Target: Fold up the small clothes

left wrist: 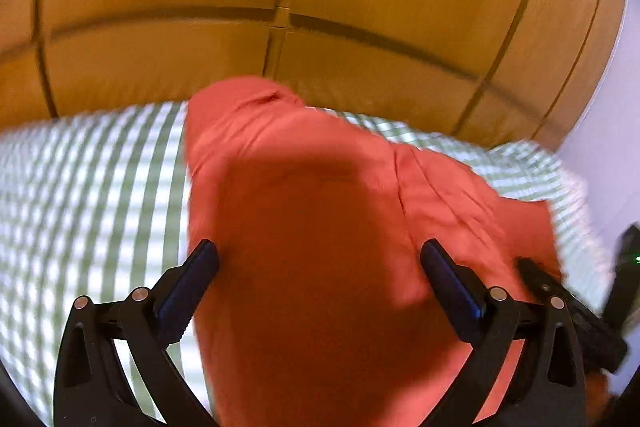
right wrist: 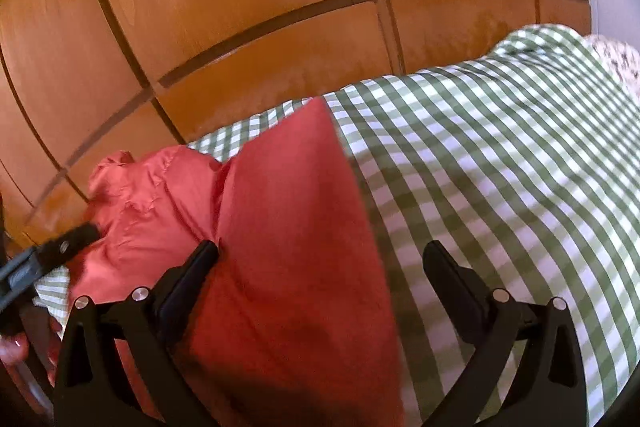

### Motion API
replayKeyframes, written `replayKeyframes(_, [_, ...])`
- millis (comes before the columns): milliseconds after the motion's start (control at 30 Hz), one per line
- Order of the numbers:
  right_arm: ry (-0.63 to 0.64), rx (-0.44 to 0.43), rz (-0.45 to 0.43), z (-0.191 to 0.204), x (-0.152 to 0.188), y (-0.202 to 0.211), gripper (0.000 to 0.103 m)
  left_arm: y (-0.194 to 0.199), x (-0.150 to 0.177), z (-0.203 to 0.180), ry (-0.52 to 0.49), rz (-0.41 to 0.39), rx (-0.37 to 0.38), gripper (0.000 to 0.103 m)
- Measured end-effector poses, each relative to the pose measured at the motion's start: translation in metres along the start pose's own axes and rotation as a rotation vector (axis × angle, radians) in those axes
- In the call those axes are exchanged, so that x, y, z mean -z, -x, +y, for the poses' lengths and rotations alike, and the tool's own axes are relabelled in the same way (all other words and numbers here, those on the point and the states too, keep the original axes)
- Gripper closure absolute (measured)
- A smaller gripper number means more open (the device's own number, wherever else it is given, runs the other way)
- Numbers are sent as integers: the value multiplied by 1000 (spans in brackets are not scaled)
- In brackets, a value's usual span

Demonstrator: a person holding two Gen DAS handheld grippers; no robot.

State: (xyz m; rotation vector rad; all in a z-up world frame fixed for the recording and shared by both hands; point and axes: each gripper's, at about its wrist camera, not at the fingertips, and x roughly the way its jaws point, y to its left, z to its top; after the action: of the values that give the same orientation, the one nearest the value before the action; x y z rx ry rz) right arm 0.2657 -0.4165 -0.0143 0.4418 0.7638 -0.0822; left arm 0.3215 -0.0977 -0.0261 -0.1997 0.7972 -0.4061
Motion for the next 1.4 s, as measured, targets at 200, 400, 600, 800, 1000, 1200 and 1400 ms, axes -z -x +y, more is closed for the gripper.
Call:
replayKeyframes(200, [-107,-99,104,-20,21,30,2,20,60,53,282,127,204,3])
replayKeyframes(400, [-354,-303,287,-51,48,12,2,18,97,52,327,217,395,3])
replayKeyframes(600, [-302,-360,307,-45,38,-4,2,6,92,44,320,259,410,3])
replayKeyframes(800, [-264,-404,259,-35,33,-17,2,-2,93,27,259,266,390,7])
replayKeyframes(1000, [-190,-460,235,-14,50,0,16,23,95,10,135,200,346,26])
replayKeyframes(1200, [-207,-486,213,-4,72,20,22,49,104,4,68,156,323,30])
replayKeyframes(1400, [-220,-539,181,12,89,37,27,80,111,1,10,93,283,33])
